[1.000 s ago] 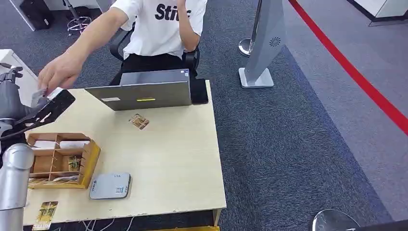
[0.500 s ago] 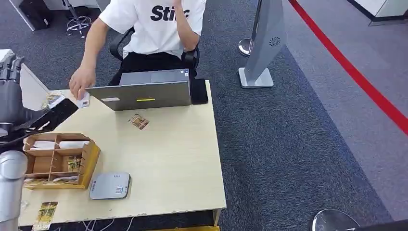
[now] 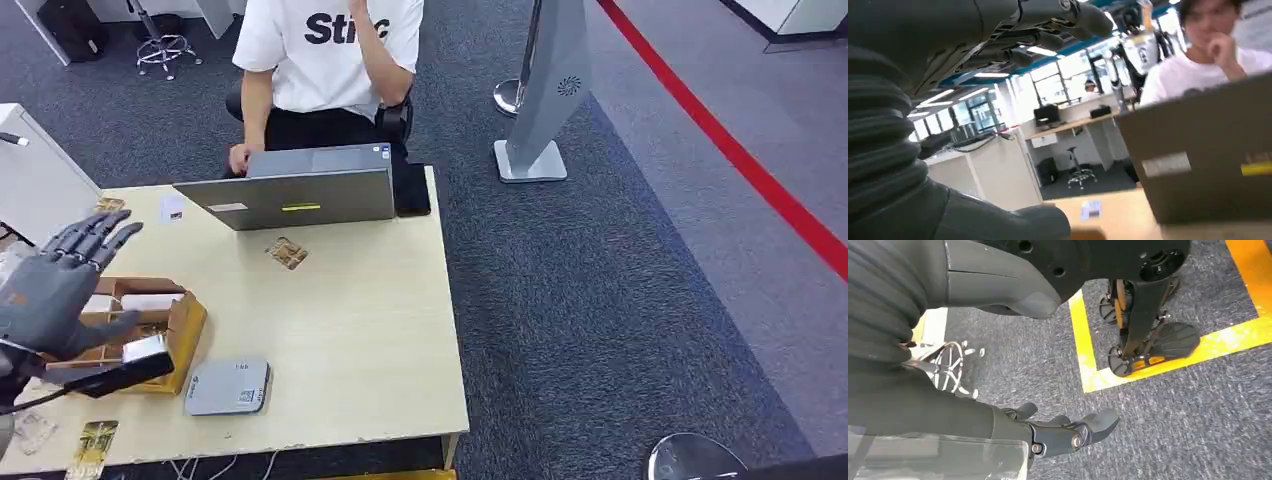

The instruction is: Pass the card to the sensor for recognition and then transmit it.

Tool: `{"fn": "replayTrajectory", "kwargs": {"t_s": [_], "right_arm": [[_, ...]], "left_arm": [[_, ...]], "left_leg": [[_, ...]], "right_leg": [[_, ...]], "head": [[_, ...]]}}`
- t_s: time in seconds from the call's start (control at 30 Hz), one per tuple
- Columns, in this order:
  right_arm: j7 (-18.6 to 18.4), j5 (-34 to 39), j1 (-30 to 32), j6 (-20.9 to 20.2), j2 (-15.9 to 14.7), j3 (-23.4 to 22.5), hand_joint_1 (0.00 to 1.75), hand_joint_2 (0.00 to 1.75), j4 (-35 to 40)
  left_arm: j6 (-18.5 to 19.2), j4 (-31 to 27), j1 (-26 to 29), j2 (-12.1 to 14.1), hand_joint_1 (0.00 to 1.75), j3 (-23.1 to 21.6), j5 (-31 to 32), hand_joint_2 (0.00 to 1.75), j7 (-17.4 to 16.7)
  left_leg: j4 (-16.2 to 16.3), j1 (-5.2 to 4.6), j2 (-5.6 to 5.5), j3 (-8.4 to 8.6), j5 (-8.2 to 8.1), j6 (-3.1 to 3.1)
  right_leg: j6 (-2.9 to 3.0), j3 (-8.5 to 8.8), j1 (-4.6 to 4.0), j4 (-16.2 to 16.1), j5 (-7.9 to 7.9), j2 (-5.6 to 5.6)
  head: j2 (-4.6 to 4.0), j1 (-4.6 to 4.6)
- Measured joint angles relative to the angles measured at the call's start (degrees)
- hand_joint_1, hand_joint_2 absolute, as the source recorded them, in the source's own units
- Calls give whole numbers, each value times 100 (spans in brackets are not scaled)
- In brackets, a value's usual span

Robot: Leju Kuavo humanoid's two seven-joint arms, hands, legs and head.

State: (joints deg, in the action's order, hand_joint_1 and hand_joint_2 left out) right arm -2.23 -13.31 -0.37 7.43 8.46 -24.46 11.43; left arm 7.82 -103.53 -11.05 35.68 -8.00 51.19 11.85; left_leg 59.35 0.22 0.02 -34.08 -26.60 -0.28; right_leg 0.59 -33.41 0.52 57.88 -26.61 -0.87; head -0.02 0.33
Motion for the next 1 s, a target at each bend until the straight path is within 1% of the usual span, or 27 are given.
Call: {"fn": "replayTrajectory", "kwargs": {"t_s": [0.13,0.23,0.33,0.47,0.57,0.73,0.83,1.0], "right_arm": [[-18,-7,-4,-33,-2,-33,0,175,0],[-20,-7,-8,-33,-2,-59,0,175,0],[-61,-7,-7,-35,-7,-81,0,175,0],[-87,-7,-3,-39,-9,-114,0,175,0],[-96,-7,-4,-42,-9,-116,0,175,0],[-101,-15,-4,-42,-9,-116,0,175,0],[-111,-33,-6,-53,-9,-116,0,175,0],[-109,-44,-15,-66,-9,-116,0,175,0]], "left_arm": [[147,-175,423,659,0,-123,-33,175,100],[201,-232,560,910,0,-169,-31,175,105],[333,-309,738,1288,0,-289,-31,175,109],[352,-363,939,1623,0,-378,-22,175,96],[352,-381,999,1758,0,-422,-22,175,94],[361,-400,1033,1878,0,-472,9,175,48],[361,-411,1093,1964,0,-483,52,175,-38],[234,-403,1262,1904,0,-499,319,175,-265]], "left_leg": [[0,3,-3,-1,0,0],[-1,3,-11,-4,0,0],[-2,2,-6,-2,0,0],[-1,3,-10,-3,0,0],[-1,2,-12,-4,0,0],[-1,2,-12,-4,0,0],[-1,2,-11,-3,0,0],[-1,2,-12,-4,0,0]], "right_leg": [[2,-1,-3,0,-2,4],[2,2,-4,0,-2,12],[2,1,-4,0,0,8],[2,2,-4,0,-1,11],[2,4,-4,0,-1,16],[2,3,-4,0,0,17],[2,4,-4,0,0,17],[2,4,-4,-1,-1,17]], "head": [[0,-2],[0,0],[0,-2],[0,0],[0,0],[0,4],[0,0],[0,0]]}}
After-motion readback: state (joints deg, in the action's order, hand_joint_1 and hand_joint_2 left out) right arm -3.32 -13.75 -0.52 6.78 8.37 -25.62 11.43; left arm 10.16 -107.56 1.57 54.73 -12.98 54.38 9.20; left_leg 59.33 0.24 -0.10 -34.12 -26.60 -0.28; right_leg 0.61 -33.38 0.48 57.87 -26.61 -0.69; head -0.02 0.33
